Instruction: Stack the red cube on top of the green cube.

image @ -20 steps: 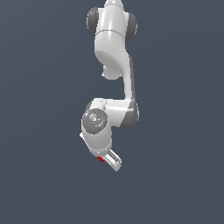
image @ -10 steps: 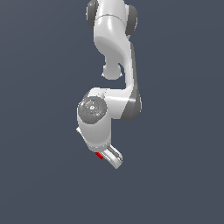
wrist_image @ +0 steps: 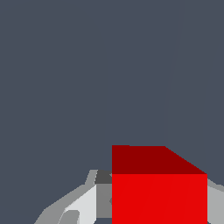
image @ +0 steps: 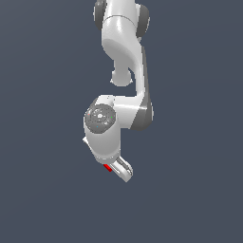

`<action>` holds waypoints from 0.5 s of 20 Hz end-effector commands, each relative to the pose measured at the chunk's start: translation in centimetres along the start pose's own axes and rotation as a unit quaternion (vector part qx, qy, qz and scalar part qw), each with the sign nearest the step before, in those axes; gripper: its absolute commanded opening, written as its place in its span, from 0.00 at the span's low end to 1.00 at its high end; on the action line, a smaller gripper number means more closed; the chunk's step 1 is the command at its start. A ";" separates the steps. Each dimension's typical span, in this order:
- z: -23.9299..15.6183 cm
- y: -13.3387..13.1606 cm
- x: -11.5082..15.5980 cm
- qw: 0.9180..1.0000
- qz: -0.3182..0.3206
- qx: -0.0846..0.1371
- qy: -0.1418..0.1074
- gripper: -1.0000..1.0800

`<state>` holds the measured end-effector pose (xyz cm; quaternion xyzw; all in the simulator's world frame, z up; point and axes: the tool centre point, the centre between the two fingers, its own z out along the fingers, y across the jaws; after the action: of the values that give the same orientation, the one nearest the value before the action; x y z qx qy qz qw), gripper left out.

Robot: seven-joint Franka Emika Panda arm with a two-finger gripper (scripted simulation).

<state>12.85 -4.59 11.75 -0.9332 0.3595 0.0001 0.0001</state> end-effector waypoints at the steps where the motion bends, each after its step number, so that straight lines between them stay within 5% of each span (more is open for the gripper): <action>1: 0.1 0.2 -0.2 1.000 0.000 0.000 0.000 0.00; 10: 1.5 2.2 -1.9 1.000 0.000 0.000 0.000 0.00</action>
<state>10.55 -4.88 10.51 -0.9332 0.3595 0.0000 0.0001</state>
